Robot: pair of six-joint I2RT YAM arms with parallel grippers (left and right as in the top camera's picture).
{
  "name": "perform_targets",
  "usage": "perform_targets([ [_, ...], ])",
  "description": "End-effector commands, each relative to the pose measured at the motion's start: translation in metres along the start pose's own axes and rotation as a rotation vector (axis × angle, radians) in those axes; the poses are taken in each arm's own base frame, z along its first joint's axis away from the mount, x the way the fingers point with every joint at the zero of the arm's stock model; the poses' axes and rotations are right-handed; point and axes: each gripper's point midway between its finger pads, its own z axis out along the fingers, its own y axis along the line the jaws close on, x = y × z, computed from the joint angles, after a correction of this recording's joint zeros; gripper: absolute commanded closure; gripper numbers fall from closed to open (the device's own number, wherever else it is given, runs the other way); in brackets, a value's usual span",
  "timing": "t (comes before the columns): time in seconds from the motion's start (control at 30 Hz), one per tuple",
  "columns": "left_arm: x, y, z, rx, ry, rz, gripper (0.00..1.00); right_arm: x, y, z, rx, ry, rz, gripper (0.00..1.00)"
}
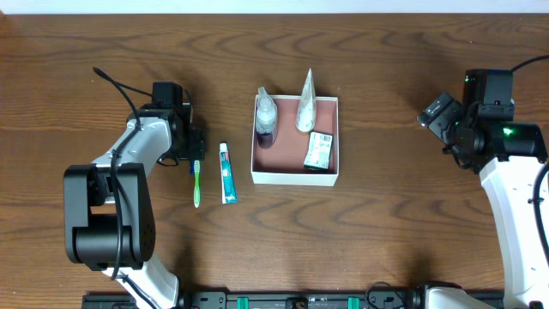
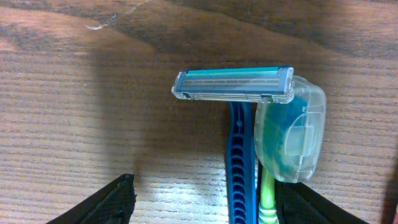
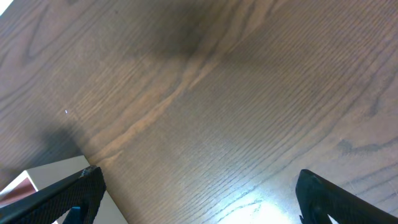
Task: Pack container
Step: 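Lower the left gripper and grasp the blue razor handle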
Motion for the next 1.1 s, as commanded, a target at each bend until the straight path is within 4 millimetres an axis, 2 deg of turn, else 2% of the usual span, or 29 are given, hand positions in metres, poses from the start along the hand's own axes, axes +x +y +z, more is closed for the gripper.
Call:
perform_targets([
  [0.0,0.002,0.003,0.001,-0.020,0.013,0.011,0.28,-0.003,-0.001,-0.001,0.003,-0.006,-0.009,0.01],
  [0.13,0.003,0.003,-0.002,-0.019,0.014,0.002,0.28,-0.003,-0.001,-0.001,0.003,-0.006,-0.009,0.01],
  [0.47,-0.012,0.004,-0.029,-0.023,-0.074,0.000,0.28,-0.003,-0.001,-0.001,0.003,-0.006,-0.008,0.01],
  [0.67,-0.013,0.005,-0.026,-0.026,-0.074,0.024,0.28,-0.003,-0.001,-0.001,0.003,-0.006,-0.009,0.01],
  [1.07,-0.003,0.009,0.000,-0.057,-0.005,0.027,0.28,-0.003,-0.001,-0.001,0.003,-0.006,-0.009,0.01],
])
